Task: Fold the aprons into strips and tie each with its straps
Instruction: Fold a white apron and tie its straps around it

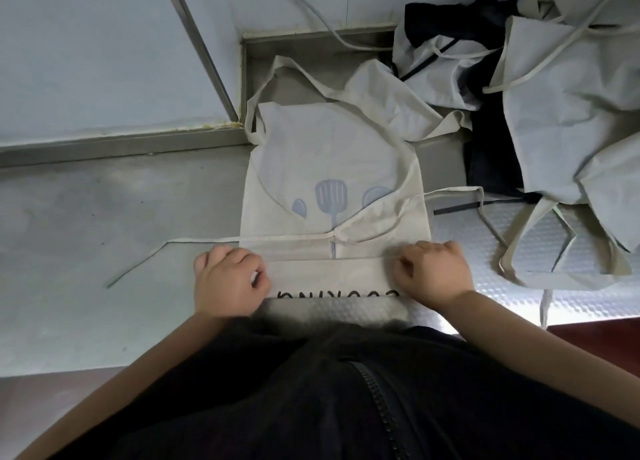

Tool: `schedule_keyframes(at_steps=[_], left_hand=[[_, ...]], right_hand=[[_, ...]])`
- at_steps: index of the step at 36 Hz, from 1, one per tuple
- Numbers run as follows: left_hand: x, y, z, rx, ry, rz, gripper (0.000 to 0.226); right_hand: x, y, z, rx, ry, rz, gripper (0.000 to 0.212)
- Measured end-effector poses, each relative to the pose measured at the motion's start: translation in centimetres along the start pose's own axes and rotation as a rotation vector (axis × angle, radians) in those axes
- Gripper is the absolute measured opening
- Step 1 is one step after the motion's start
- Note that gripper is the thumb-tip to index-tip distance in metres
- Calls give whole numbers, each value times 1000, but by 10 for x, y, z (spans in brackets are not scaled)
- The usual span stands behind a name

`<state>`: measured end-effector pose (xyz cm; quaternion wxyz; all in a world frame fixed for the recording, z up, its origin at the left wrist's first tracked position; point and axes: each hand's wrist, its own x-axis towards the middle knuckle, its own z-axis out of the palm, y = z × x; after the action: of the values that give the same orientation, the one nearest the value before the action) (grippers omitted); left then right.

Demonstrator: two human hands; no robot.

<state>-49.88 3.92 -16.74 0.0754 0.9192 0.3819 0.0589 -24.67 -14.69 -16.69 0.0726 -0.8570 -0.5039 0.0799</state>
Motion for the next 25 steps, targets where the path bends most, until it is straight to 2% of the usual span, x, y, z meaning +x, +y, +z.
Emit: schedule_keyframes(at_steps=[2, 4, 7, 10, 12, 16, 21, 25], left_hand=[[3, 4, -1, -14, -24, 66, 25], [12, 11, -4, -62, -95, 141, 36], [26, 23, -8, -68, -325, 167, 57], [35, 25, -7, -30, -465, 130, 65], [34, 19, -5, -44, -439, 126, 64], [28, 8, -1, -117, -337, 113, 80], [26, 2, -3, -121, -301, 103, 67], [20, -2, -1, -146, -292, 60, 61]], right_hand=[[2, -5, -1, -22, -33, 27, 39], [10, -11, -7, -25, -155, 31, 46], [25, -21, -16, 100, -277, 79, 53], [42, -21, -14, 102, -339, 142, 30], [48, -17, -11, 96, -317, 227, 19], [46, -2, -14, 88, -242, 457, 33], [30, 16, -25, 26, -240, 734, 47], [24, 16, -32, 0, -291, 875, 44]])
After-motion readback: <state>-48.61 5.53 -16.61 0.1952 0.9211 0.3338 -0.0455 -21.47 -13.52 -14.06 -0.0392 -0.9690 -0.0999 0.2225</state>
